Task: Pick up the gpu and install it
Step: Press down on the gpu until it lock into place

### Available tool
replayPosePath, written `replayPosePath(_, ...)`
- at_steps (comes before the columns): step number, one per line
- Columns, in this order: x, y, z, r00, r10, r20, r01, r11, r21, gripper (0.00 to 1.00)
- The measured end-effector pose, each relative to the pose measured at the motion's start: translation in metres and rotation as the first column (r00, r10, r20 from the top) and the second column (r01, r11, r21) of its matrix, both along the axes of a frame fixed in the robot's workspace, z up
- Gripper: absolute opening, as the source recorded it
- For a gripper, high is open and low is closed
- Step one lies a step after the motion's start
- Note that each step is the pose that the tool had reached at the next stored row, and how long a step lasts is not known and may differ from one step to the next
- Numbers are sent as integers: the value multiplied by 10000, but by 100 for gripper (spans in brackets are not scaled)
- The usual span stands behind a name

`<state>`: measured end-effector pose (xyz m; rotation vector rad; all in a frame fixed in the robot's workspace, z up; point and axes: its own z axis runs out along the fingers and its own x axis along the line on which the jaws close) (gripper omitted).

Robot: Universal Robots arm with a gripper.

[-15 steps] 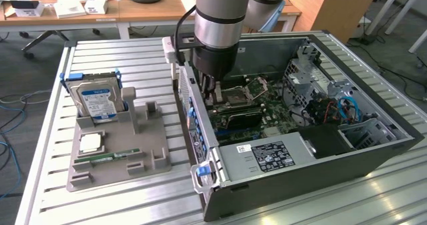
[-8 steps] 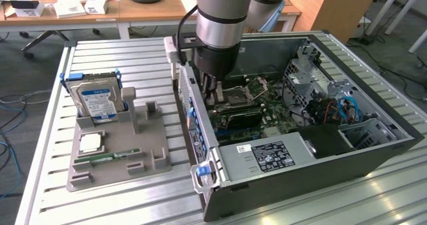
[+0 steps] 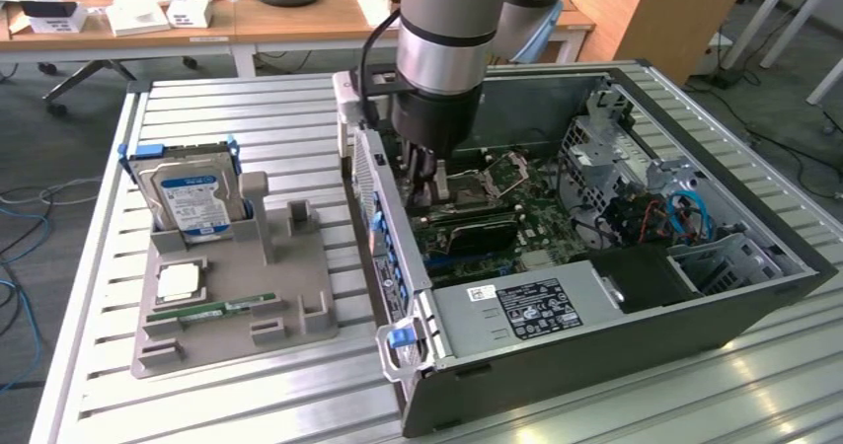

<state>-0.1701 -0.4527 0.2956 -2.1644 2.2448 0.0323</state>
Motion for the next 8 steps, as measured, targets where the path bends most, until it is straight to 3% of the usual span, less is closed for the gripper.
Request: replayPosePath(8,157,0,0,10000,2,0,-2,10000,0,11)
